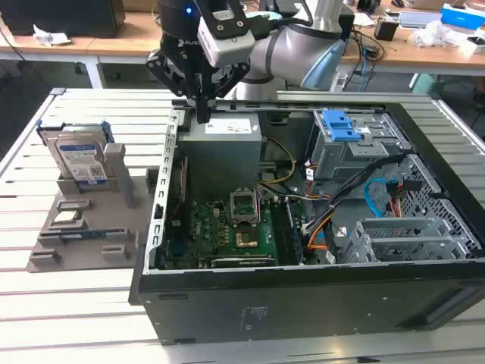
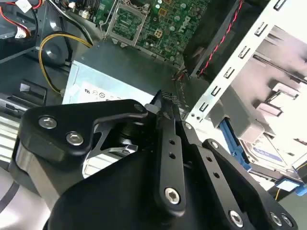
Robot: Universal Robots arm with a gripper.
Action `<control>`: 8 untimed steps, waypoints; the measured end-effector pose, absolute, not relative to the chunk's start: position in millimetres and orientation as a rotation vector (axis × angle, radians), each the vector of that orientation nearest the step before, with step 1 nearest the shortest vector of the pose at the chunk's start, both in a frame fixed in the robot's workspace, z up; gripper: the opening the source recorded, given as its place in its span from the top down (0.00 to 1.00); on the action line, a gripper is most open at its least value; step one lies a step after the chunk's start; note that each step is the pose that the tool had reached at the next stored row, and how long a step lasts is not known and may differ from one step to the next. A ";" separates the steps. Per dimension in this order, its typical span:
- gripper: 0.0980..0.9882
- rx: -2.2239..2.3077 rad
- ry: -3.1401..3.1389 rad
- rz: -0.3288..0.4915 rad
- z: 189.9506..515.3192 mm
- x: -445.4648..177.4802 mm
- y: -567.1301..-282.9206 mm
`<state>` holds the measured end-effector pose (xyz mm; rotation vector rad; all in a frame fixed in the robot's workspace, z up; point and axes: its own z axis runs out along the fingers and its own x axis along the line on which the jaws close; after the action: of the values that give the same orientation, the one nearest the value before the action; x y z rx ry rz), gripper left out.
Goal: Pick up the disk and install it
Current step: 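Reach for the disk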
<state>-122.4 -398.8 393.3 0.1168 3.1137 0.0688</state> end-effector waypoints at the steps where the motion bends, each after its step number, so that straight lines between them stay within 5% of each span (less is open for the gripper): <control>1: 0.99 0.117 3.114 0.069 393.3 -129.2 -398.8; 8: 0.99 0.117 3.114 0.069 393.3 -159.8 -398.9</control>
<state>-159.8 -398.9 393.3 0.1167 3.1136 0.0688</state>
